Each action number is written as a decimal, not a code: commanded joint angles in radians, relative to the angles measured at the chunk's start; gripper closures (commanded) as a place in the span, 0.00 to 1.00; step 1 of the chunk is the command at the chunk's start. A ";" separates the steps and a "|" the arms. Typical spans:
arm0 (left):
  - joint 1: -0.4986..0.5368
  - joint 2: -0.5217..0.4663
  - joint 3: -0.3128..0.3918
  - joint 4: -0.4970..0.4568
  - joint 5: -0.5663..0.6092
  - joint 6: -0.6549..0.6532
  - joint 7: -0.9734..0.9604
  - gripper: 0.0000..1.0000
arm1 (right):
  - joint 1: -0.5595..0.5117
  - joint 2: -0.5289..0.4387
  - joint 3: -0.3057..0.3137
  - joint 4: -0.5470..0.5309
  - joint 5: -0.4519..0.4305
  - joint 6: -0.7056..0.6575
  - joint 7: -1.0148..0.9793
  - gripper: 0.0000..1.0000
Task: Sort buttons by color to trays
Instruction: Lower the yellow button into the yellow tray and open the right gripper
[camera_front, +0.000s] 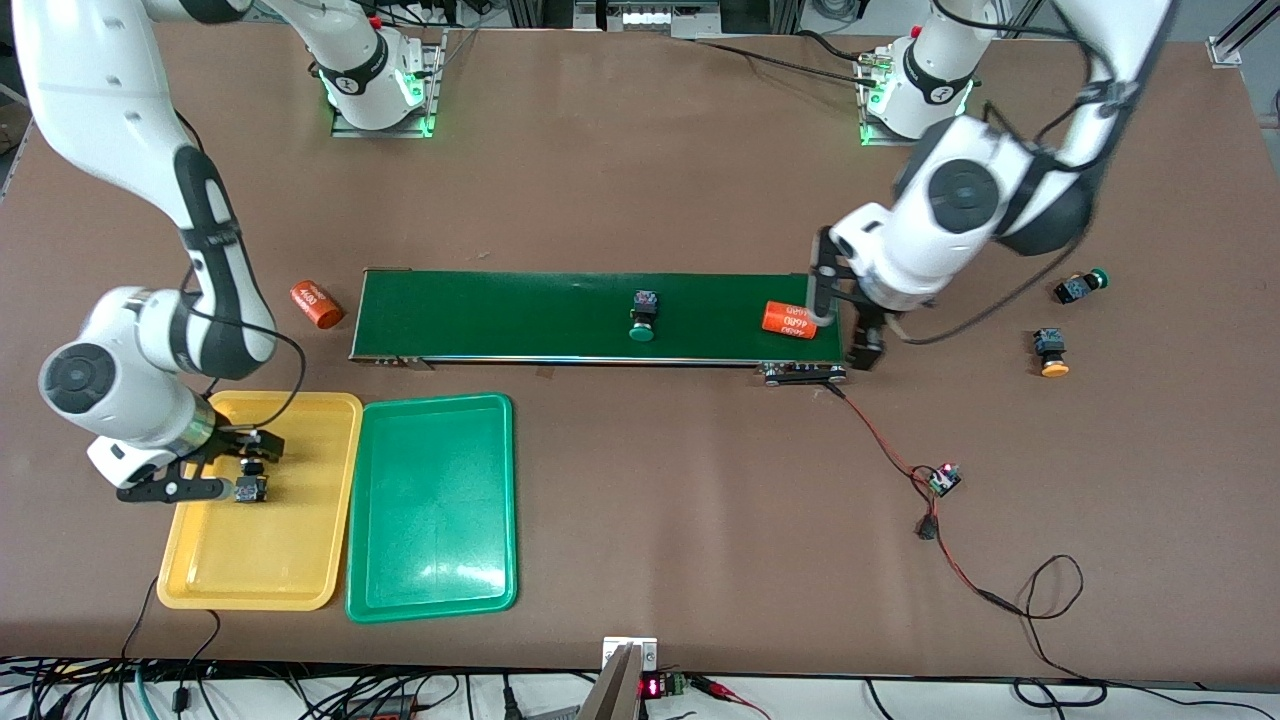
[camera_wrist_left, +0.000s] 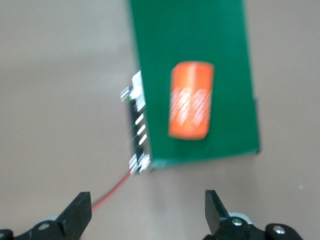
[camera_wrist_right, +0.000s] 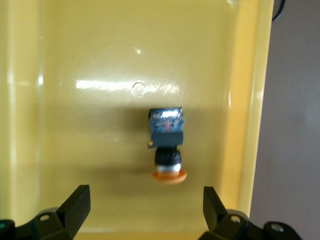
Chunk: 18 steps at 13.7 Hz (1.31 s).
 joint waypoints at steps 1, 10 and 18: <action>0.128 0.048 -0.004 0.052 -0.015 -0.011 0.004 0.00 | -0.008 -0.105 0.043 -0.023 0.000 -0.161 0.041 0.00; 0.279 0.149 0.149 0.072 -0.014 -0.031 -0.200 0.00 | 0.071 -0.253 0.046 -0.055 0.196 -0.427 0.146 0.00; 0.319 0.200 0.270 0.025 -0.014 -0.040 -0.917 0.00 | 0.145 -0.393 0.048 -0.290 0.254 -0.243 0.208 0.00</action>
